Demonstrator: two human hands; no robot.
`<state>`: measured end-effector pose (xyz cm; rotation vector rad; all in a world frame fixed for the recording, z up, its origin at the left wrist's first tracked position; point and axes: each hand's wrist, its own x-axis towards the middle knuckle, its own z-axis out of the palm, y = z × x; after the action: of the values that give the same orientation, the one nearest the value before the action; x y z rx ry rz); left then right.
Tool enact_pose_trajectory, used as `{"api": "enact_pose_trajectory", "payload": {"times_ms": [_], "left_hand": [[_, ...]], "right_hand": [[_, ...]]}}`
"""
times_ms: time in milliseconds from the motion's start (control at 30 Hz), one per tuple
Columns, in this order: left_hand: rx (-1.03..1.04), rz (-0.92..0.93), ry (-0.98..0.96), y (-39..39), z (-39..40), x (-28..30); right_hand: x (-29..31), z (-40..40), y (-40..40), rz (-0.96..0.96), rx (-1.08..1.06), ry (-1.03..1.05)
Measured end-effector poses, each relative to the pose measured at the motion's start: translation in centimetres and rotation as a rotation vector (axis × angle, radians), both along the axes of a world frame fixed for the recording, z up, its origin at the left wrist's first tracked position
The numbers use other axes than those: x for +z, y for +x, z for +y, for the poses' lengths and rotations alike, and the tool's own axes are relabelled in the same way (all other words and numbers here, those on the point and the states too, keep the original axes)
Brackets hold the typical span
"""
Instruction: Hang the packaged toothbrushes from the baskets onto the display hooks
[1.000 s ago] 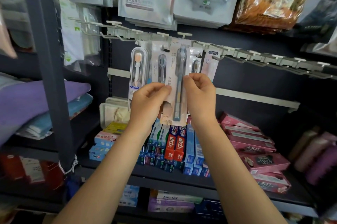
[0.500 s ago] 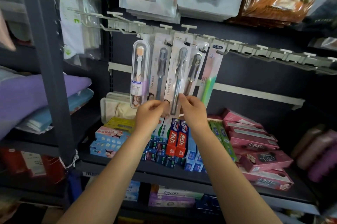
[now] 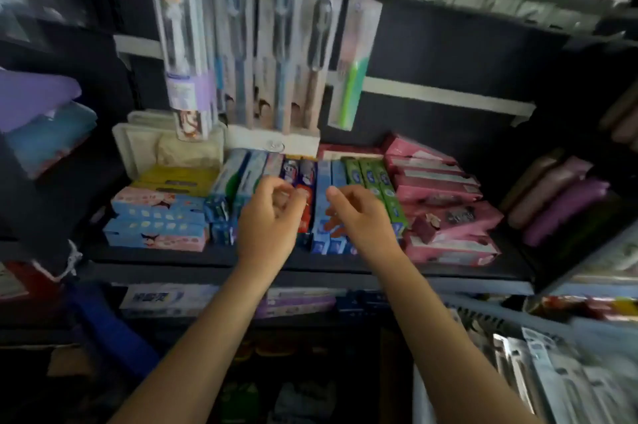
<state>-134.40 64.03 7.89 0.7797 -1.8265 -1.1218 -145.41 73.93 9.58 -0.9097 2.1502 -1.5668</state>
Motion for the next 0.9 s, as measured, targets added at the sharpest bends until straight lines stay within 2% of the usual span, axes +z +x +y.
{"api": "enact_pose_trajectory", "payload": {"times_ms": [100,300,467,533,633,767,900], "left_hand": [[-0.249,-0.208,-0.075,-1.7,4.0,-4.3],[-0.589,-0.506,-0.156,-4.9,14.1,-13.3],[-0.79,-0.715,-0.072,-6.5,23.1,-16.5],[-0.814,-0.778,-0.046,-6.8,25.4,-17.7],[-0.778,-0.891,-0.134,-7.0,27.0,-20.0],[-0.761,-0.973,-0.203,-7.0,27.1,-21.2],[-0.751,-1.036,-0.283,-7.0,26.9,-21.8]], "right_hand": [[-5.1,7.6,-1.2,-0.033,-0.138,0.095],[-14.5,24.0,-3.9,-0.099,-0.466,0.463],[-17.8,32.6,-4.1,0.132,-0.596,0.633],[-18.8,34.4,-4.5,0.179,-0.606,0.675],[-19.6,35.9,-5.4,0.143,-0.579,0.768],[-20.4,35.4,-5.6,0.147,-0.399,0.939],[-21.5,34.1,-5.2,0.214,-0.306,0.971]]}}
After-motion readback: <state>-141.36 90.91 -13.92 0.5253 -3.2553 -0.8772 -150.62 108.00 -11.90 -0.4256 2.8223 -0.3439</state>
